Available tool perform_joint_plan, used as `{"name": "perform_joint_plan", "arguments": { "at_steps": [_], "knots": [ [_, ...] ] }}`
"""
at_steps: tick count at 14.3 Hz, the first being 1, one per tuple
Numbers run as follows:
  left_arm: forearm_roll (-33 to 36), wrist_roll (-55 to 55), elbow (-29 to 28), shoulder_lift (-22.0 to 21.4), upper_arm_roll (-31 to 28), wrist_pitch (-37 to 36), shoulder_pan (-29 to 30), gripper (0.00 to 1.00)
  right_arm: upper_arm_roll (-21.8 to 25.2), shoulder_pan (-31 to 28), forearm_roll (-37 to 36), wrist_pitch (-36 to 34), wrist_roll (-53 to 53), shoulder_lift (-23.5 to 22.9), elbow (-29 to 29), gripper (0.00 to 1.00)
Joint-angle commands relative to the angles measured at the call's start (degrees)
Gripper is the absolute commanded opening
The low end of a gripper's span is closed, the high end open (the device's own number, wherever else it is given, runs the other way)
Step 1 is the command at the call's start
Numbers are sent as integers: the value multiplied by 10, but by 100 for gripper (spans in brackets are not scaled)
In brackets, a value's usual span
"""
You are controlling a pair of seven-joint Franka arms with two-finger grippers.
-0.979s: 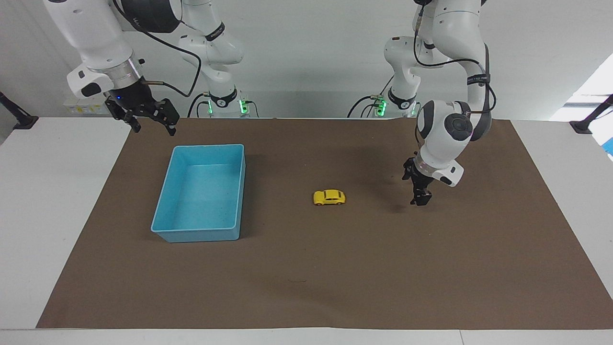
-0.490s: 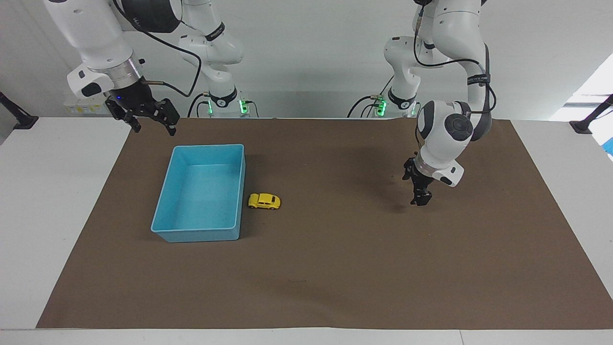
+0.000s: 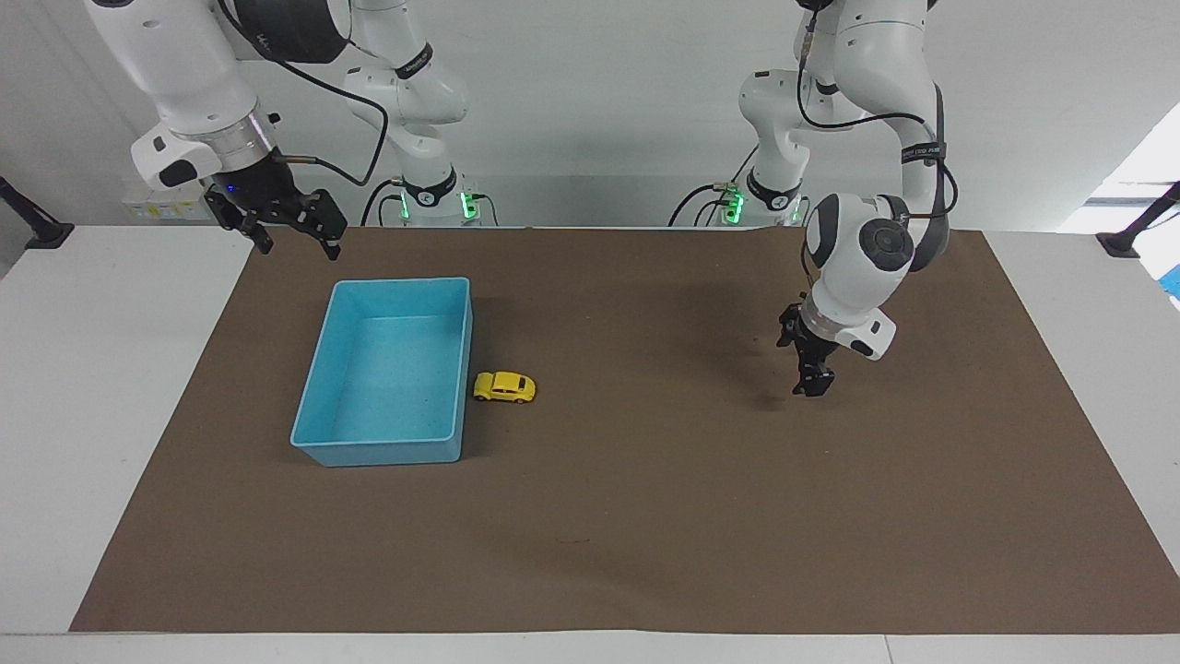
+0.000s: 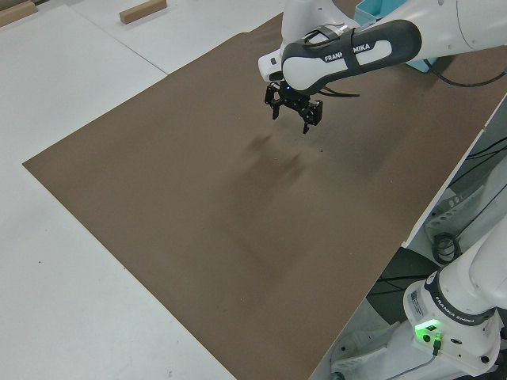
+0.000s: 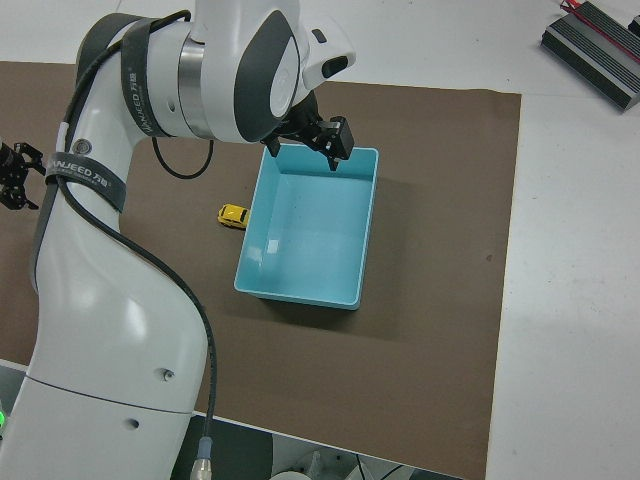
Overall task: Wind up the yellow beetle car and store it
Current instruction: 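Release the car and lift the left gripper away, then move the right gripper to the car while the left gripper withdraws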
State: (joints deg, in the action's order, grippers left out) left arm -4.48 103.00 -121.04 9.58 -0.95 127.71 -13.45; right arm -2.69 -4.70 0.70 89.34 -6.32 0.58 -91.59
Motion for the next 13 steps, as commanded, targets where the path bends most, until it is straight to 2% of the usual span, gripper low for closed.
{"name": "perform_joint_plan", "arguments": {
  "at_steps": [1,6,8,13],
  "knots": [
    [-4,-8,19,9,5,-8,13,100,-3,-6,4,-9,11,5,-3,100],
    [-4,-5,23,11,5,-12,32,100,-7,18,-3,11,3,-1,-2,100],
    [-4,1,26,4,2,-17,38,100,-7,22,0,23,-37,-5,-4,100],
    [-4,0,112,-3,1,-113,50,100,-10,69,4,57,-160,-16,-26,100]
  ]
}}
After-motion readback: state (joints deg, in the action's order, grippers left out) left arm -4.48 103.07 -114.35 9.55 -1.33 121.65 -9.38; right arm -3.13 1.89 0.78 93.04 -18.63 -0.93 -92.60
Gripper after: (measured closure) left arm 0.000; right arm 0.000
